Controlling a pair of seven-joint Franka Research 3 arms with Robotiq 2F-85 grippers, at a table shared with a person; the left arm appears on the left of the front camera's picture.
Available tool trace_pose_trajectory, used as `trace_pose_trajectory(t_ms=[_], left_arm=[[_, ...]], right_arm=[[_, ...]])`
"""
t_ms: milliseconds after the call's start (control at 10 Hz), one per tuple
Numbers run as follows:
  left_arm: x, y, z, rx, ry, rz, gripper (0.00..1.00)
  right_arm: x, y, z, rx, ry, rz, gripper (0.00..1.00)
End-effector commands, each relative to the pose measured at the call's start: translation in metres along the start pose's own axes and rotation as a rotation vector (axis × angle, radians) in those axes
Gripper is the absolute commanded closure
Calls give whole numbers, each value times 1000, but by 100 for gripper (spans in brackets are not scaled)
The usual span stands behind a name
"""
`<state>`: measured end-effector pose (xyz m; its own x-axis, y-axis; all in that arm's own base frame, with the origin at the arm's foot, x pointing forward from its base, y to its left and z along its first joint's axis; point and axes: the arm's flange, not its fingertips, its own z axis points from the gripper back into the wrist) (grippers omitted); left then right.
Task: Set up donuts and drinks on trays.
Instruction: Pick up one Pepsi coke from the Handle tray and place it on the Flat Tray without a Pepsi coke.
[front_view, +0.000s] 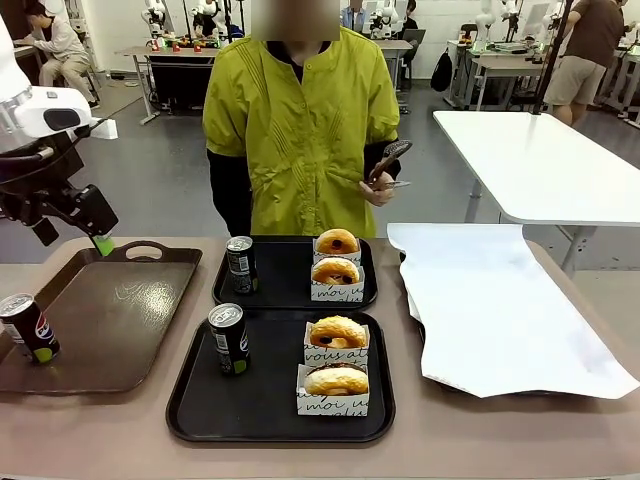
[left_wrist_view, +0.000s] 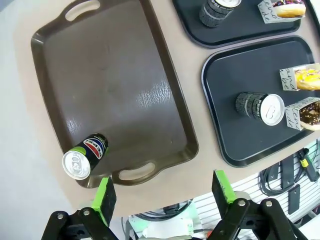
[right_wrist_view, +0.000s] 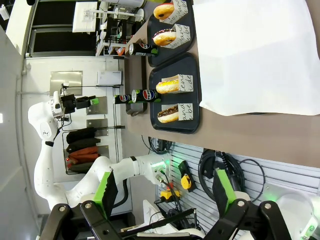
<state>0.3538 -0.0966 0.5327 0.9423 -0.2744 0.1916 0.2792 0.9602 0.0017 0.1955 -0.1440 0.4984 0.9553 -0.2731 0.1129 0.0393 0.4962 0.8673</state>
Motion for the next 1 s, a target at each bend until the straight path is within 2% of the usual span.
trace_pose_trajectory(t_ms=[0, 400, 500, 600, 800, 900], left_arm=[[-1, -3, 1, -2, -2, 13, 0], [0, -1, 1, 1, -1, -2, 0], [22, 23, 5, -50, 27, 26, 0], [26, 68, 17, -296, 113, 113, 0], [43, 141, 46, -675, 202, 135, 0], [17, 173, 61, -852, 157, 157, 0]], right_arm=[[1, 0, 0, 19, -3, 16, 0], [1, 0, 0, 19, -3, 16, 0], [1, 0, 0, 19, -3, 16, 0], [1, 0, 0, 19, -3, 16, 0], [1, 0, 0, 19, -3, 16, 0], [1, 0, 0, 19, -3, 16, 0]])
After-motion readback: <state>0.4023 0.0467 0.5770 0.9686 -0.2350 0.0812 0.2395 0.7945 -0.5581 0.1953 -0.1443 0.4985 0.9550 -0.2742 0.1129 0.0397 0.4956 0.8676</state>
